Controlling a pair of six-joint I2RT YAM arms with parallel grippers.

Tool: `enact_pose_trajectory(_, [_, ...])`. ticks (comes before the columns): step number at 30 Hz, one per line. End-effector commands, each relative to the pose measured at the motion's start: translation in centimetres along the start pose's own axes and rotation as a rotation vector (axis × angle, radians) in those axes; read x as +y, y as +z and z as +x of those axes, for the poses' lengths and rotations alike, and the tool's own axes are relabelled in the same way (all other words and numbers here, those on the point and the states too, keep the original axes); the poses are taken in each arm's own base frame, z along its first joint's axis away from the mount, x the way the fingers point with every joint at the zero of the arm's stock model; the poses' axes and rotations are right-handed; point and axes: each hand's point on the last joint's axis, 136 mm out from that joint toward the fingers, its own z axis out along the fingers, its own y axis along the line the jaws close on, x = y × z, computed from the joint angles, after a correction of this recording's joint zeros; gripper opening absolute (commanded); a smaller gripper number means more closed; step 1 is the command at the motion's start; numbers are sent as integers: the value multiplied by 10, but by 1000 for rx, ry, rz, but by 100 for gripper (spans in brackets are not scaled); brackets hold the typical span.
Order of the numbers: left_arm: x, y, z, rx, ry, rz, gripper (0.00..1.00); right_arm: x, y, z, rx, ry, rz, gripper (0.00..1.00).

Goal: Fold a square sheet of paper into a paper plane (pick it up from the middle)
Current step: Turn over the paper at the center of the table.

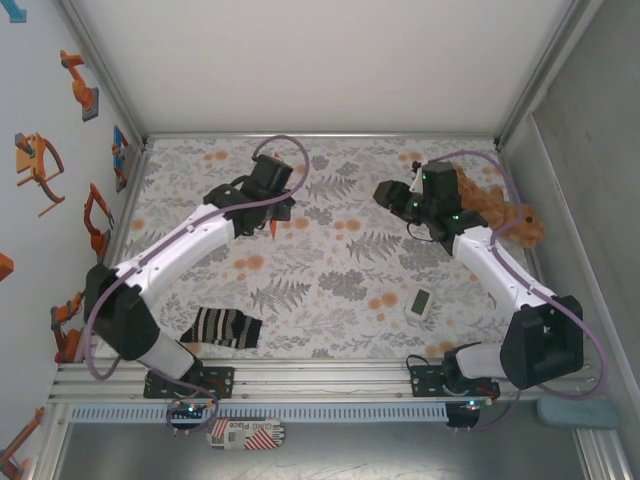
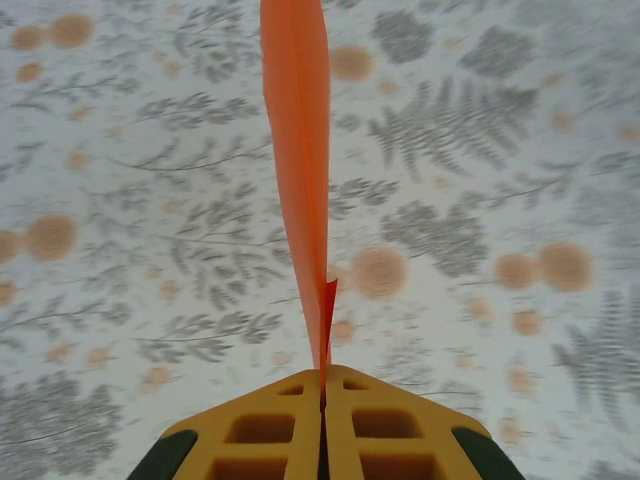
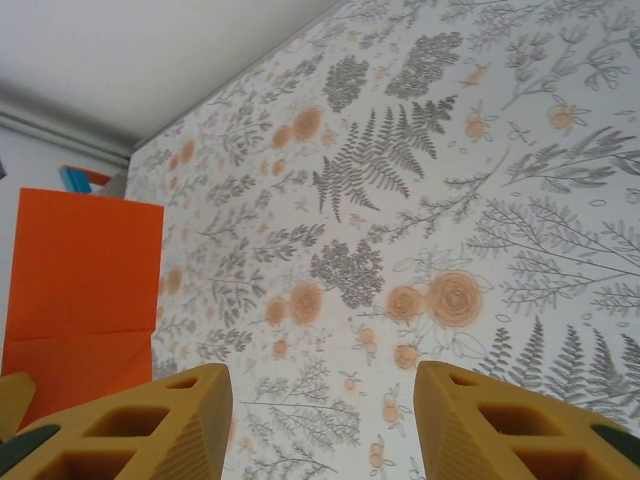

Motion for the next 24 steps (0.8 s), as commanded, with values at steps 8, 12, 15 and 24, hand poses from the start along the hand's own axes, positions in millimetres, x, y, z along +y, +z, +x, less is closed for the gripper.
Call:
enact_pose_trajectory(8, [-18,62,44,179,324,-308,4,-35,-14,-3,-65,16,187,47])
enact_pose_trajectory(12, [-47,89,70,249,294,-227,5,-45,-17,-2,-84,35,221,46])
enact_pose_trajectory(15, [-71,98,84,300,238,-127,9,-50,-20,-2,-104,47,246,46])
enact_pose_trajectory(24, [-130,95,95,409,-38,273,39,-56,-19,-2,-103,60,270,46])
